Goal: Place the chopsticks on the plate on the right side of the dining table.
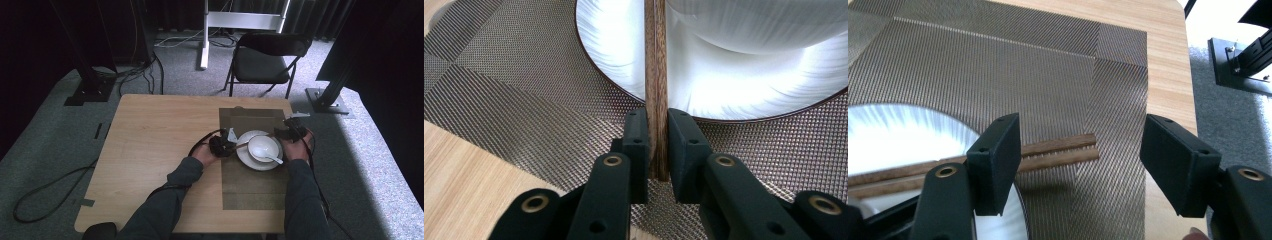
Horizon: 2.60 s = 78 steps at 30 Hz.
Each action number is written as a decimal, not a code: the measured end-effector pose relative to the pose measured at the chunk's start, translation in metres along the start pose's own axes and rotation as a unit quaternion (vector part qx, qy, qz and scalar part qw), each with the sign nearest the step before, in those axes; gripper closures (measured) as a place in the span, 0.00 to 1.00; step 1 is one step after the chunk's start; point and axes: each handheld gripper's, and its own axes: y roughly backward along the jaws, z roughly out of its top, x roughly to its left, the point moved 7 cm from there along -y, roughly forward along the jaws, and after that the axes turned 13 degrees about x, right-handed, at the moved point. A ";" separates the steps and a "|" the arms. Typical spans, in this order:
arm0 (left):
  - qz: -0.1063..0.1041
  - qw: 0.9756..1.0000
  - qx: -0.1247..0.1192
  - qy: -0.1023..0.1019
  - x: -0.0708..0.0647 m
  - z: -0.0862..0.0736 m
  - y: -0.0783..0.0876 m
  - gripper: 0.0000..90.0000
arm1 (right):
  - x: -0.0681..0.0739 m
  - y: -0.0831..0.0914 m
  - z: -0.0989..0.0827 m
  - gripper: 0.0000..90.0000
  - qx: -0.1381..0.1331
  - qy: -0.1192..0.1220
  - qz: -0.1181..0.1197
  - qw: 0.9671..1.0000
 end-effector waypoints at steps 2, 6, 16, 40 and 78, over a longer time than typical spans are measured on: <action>0.000 1.000 0.001 0.002 0.001 -0.001 0.000 0.85 | 0.001 -0.002 0.003 0.36 -0.001 -0.007 0.001 1.000; 0.000 1.000 0.004 0.007 0.001 -0.003 0.000 0.80 | 0.003 -0.004 0.008 0.36 -0.001 -0.007 -0.003 1.000; 0.012 1.000 0.008 0.014 0.001 -0.012 0.008 0.73 | 0.004 -0.009 0.014 0.36 0.016 0.011 -0.028 0.999; 0.034 0.999 0.031 0.021 -0.002 -0.021 0.004 0.86 | 0.007 -0.018 0.011 0.36 0.048 0.033 -0.041 0.997; 0.063 0.995 0.053 0.050 0.011 -0.010 -0.004 0.92 | 0.001 -0.012 0.007 0.38 0.057 0.037 -0.041 0.997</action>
